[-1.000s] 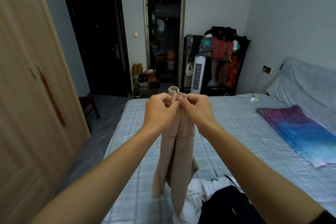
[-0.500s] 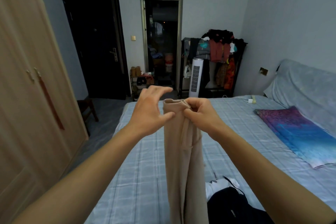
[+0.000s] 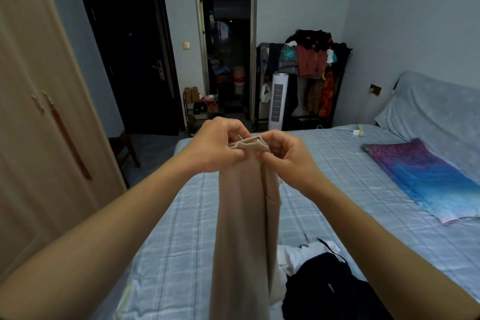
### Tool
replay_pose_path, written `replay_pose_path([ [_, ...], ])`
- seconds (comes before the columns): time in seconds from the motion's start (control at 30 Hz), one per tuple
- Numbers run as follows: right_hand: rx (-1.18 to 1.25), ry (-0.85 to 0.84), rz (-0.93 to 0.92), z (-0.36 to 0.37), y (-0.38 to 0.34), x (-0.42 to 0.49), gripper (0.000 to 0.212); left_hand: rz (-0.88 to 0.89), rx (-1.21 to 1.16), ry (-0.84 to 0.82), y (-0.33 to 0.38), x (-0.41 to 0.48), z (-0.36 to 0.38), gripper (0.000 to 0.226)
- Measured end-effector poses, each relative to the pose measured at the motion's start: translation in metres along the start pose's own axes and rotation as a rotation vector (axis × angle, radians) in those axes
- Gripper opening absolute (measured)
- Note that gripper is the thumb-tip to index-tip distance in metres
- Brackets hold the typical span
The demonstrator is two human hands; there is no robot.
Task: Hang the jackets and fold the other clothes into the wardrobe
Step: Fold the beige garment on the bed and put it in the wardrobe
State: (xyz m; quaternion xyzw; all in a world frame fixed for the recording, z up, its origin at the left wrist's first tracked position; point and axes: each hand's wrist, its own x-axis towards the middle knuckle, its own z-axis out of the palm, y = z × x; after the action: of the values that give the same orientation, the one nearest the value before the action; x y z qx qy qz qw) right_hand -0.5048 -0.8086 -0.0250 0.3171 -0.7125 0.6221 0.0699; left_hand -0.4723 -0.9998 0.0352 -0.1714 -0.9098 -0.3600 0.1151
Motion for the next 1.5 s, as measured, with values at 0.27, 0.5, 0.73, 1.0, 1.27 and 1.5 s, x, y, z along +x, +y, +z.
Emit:
replay_pose_path([
  [0.27, -0.112, 0.124, 0.040, 0.008, 0.042, -0.031, 0.049, 0.012, 0.031, 0.066, 0.004, 0.009, -0.015, 0.010],
  [0.5, -0.169, 0.084, 0.105, 0.010, 0.076, -0.042, 0.024, 0.041, -0.022, 0.103, 0.005, 0.010, -0.032, 0.009],
  [0.73, -0.281, 0.106, 0.238, 0.027, 0.106, -0.040, 0.024, 0.022, -0.054, 0.187, 0.001, 0.010, -0.037, 0.010],
  [1.0, -0.362, 0.158, 0.334, 0.032, 0.142, -0.052, 0.015, -0.014, -0.041, 0.277, -0.007, 0.006, -0.054, 0.014],
  [1.27, -0.370, 0.348, 0.204, -0.007, 0.136, -0.045, 0.023, -0.054, -0.056, 0.320, -0.019, -0.003, -0.066, 0.013],
  [1.5, -0.362, 0.486, 0.049, 0.013, 0.135, -0.059, 0.037, 0.020, -0.052, 0.281, 0.007, 0.016, -0.060, 0.010],
])
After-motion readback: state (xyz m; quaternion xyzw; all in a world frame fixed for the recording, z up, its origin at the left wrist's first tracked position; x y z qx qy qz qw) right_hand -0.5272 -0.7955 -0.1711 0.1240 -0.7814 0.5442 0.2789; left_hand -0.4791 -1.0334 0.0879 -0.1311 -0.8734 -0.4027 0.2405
